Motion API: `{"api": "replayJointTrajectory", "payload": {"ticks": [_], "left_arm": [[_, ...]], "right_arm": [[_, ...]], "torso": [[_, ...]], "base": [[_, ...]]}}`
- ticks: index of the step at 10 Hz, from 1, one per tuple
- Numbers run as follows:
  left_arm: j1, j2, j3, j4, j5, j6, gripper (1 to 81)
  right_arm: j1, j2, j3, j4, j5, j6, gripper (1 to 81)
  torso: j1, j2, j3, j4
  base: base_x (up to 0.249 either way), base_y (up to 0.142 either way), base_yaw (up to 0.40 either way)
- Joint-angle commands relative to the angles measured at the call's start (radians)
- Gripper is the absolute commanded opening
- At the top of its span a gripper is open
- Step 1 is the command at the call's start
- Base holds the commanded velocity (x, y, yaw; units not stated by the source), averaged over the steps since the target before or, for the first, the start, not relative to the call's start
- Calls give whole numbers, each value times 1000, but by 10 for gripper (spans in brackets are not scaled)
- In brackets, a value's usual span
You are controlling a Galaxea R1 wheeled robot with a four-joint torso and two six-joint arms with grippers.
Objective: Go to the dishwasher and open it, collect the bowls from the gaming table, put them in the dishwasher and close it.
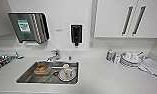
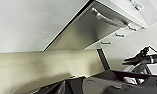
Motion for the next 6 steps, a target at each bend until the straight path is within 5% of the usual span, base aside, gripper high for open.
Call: {"api": "replayJointTrajectory", "payload": {"ticks": [1,3,6], "left_arm": [[-114,-125,82,19,32,9,811],[-176,-135,86,2,44,1,811],[-366,-105,100,-88,237,-4,811]], "right_arm": [[82,-62,46,17,-42,5,811],[98,-66,58,30,-42,5,811],[103,-66,67,30,-43,2,811]], "torso": [[63,-98,1,0],[100,-157,-13,0],[166,-262,-13,0]], "base": [[0,0,0],[0,0,0],[0,0,0]]}}
